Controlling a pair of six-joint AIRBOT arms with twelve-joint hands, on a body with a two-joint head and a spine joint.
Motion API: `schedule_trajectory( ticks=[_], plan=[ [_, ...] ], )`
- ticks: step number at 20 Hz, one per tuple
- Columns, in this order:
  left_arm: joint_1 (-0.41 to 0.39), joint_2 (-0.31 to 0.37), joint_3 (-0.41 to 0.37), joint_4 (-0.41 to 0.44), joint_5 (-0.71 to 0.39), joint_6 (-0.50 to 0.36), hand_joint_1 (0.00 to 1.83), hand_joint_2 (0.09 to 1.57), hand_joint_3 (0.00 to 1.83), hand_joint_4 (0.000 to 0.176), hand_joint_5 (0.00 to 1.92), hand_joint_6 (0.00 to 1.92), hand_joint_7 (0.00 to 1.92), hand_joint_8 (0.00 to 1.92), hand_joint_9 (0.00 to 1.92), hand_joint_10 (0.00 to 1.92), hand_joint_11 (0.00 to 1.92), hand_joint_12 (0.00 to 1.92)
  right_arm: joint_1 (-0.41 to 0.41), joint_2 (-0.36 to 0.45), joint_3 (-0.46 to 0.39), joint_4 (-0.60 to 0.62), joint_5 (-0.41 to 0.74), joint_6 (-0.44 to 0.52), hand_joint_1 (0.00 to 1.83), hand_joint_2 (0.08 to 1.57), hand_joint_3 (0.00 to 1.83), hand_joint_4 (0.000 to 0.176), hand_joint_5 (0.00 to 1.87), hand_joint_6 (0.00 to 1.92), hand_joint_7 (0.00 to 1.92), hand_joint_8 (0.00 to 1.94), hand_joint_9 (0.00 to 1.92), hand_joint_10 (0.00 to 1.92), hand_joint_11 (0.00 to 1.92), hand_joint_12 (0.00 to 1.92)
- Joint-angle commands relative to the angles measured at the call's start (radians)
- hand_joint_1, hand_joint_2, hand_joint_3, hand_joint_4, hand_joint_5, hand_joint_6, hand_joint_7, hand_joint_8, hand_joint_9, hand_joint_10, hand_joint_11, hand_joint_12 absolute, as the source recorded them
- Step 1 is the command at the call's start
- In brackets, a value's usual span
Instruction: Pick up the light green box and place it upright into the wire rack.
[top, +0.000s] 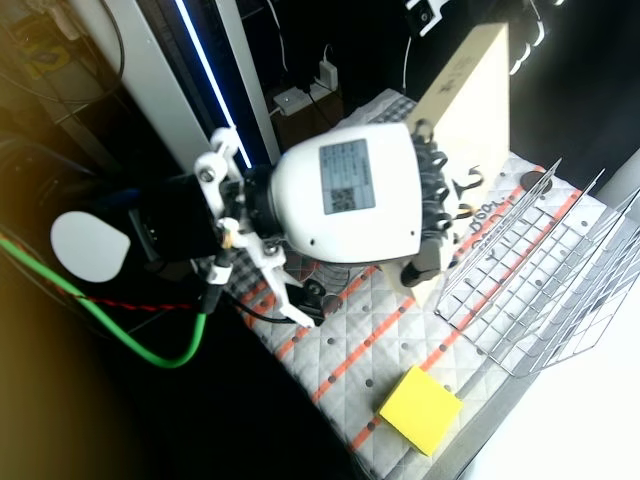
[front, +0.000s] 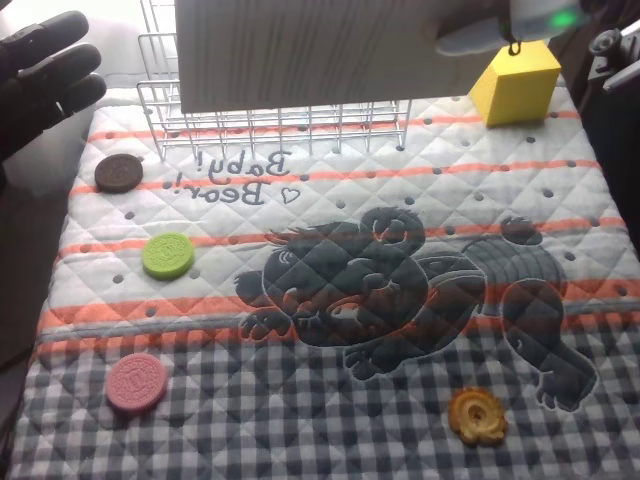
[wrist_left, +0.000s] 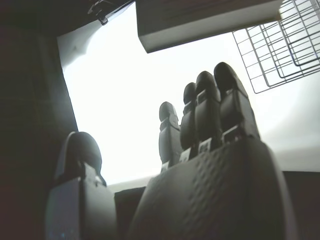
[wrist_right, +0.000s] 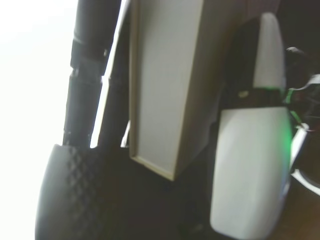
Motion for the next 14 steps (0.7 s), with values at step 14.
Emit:
schedule_trajectory(
  ticks=[14],
  plan=[
    [-0.008,-0.007,0.012,-0.022,-0.096,-0.007,0.53,0.96,0.0,0.176,0.29,0.0,0.2,0.0,0.2,0.0,0.0,0.39,0.054,-0.076,0.087,0.089,0.057,0.006,1.27,1.04,0.0,0.0,1.06,0.75,1.37,0.36,1.59,0.01,1.36,0.63]
  ],
)
